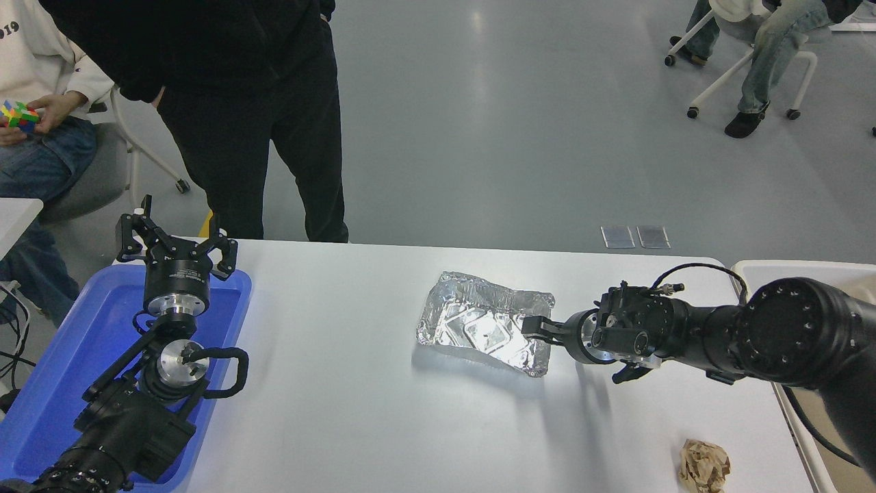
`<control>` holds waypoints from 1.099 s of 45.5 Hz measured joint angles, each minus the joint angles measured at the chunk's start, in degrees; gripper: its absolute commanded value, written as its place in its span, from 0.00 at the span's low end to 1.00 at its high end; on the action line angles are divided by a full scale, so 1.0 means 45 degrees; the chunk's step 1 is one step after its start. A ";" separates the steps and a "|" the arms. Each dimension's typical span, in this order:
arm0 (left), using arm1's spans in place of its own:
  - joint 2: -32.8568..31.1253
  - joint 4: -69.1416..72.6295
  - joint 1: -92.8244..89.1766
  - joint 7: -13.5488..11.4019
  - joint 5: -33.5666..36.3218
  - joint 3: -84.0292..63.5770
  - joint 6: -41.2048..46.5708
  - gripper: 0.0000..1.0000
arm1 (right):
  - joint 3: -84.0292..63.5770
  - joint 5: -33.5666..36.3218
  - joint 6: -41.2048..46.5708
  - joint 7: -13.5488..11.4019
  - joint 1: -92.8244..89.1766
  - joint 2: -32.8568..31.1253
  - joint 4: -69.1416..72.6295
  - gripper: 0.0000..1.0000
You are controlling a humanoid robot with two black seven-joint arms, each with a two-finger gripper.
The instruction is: Pick up foil plate and place in dustbin
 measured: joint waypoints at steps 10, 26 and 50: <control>0.0000 0.0000 0.0000 0.0000 0.0000 0.0000 0.0000 0.99 | 0.0006 -0.0026 -0.0277 0.0088 -0.0106 0.0000 -0.0028 0.64; 0.0000 0.0000 0.0000 0.0000 0.0000 0.0000 0.0000 0.99 | 0.0007 -0.0199 -0.0666 0.0344 -0.0254 0.0000 -0.0020 0.45; 0.0000 -0.0001 0.0000 0.0000 0.0000 0.0000 0.0000 0.99 | -0.0022 -0.0337 -0.0992 0.0540 -0.0301 0.0000 0.0038 0.00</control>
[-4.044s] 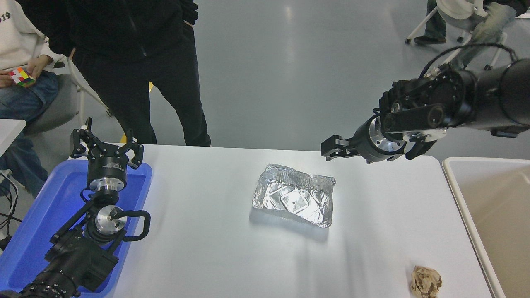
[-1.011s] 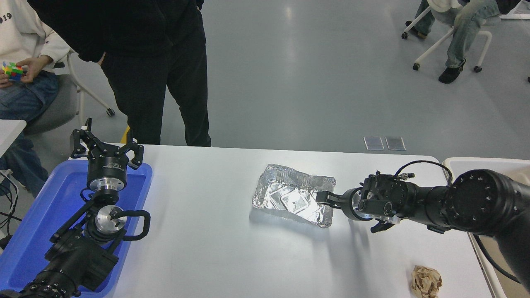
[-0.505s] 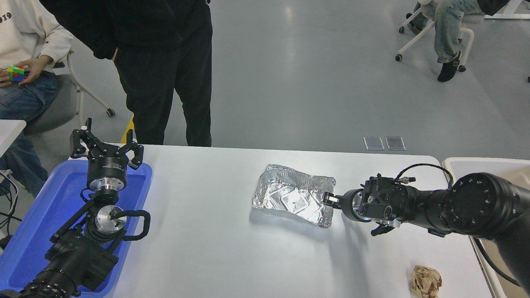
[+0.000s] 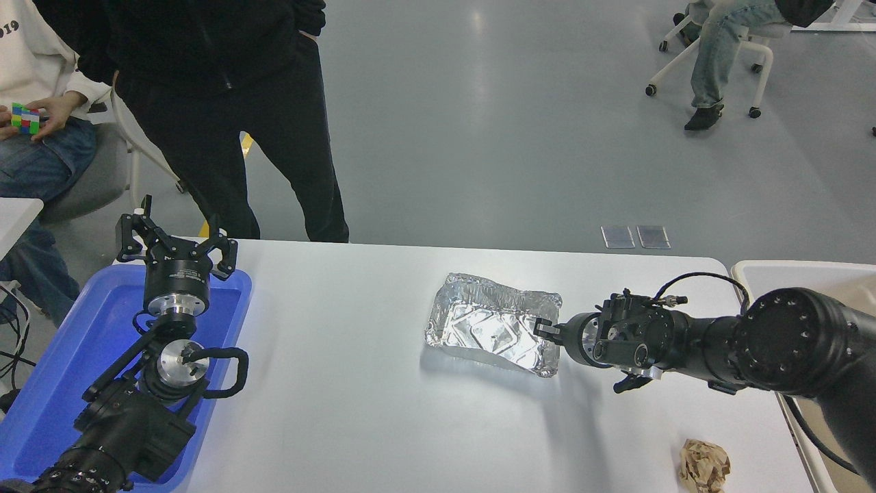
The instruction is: Pick up foil plate and place in dustbin
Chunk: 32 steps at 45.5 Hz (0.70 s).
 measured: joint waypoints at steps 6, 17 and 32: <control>0.0000 0.0000 0.0000 0.0000 0.0000 0.0000 0.0000 0.99 | -0.0004 -0.0001 -0.0011 0.0014 0.0045 0.0000 0.0059 0.00; 0.0000 0.0000 0.0000 0.0000 0.0000 0.0000 0.0000 0.99 | -0.0006 0.0038 -0.0029 0.0018 0.0341 0.0000 0.0136 0.00; 0.0000 -0.0001 0.0000 0.0000 0.0000 0.0000 0.0000 0.99 | -0.0008 0.0147 0.0074 0.0018 0.1478 -0.0001 0.1140 0.00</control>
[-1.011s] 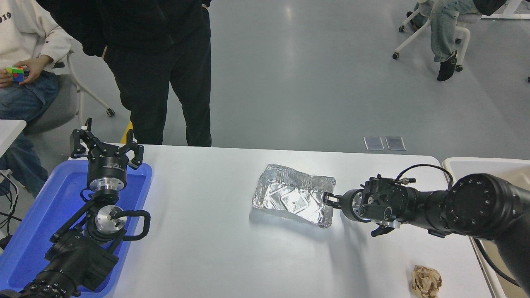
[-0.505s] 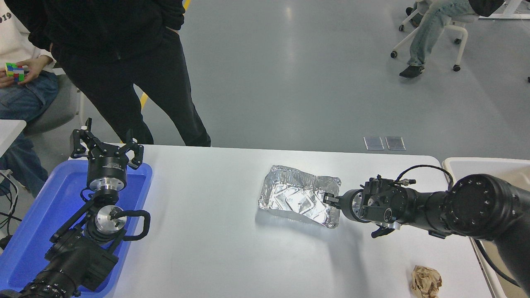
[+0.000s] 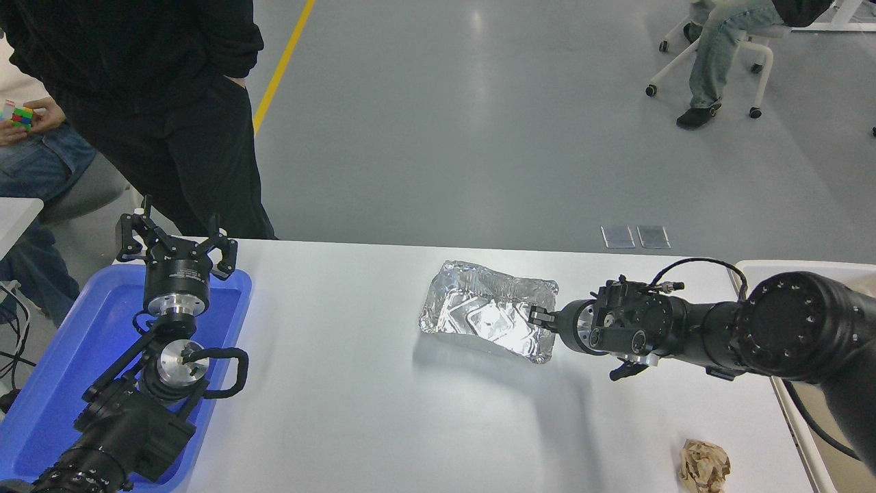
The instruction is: Pick up foil plate and place in dustbin
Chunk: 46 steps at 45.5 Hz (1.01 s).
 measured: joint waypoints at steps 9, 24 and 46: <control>0.0000 -0.0001 0.0001 0.0000 0.0000 0.0000 0.0000 0.99 | -0.0021 0.0041 0.0034 0.0000 0.1130 0.0002 0.1161 0.00; 0.0000 -0.0002 0.0001 0.0000 0.0000 0.0000 0.0000 0.99 | -0.0107 0.0092 0.0121 0.0001 0.3666 -0.0392 0.3493 0.00; 0.0000 -0.0002 0.0000 0.0000 0.0000 0.0000 0.0000 0.99 | -0.0377 -0.0182 0.1417 -0.0014 0.7812 -0.2865 0.6096 0.00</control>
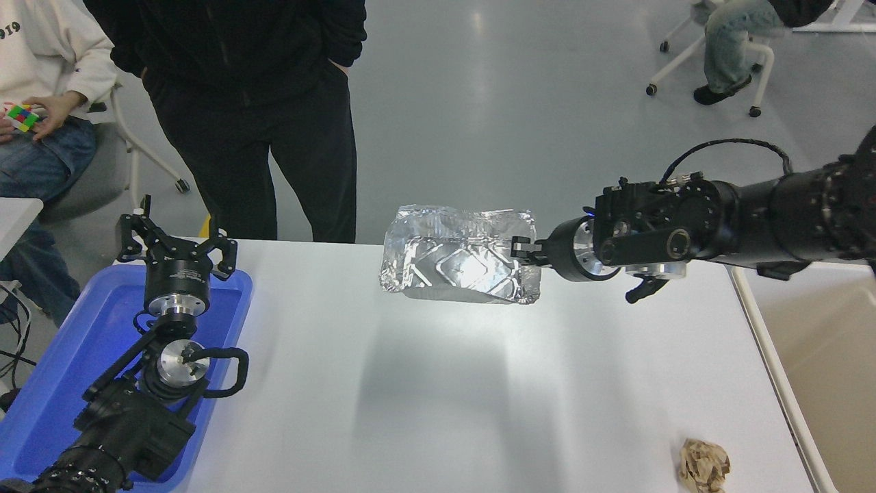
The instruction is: Pick up foil plate and place in dustbin
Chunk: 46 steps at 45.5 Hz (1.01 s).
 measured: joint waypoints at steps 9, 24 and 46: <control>0.0000 0.0000 0.0000 -0.0001 0.0000 0.0000 0.0000 0.99 | -0.0069 -0.0342 0.0801 -0.0072 0.1376 -0.1118 0.0588 0.00; 0.0000 0.0001 0.0000 0.0000 0.0000 0.0000 0.0000 0.99 | -0.0491 -0.0813 0.1772 -0.0193 0.3331 -0.2669 0.1696 0.00; 0.0000 0.0003 0.0000 0.0000 0.0000 0.0000 0.0000 0.99 | -0.0831 -0.0825 0.2224 -0.0306 0.4254 -0.3729 0.2051 0.00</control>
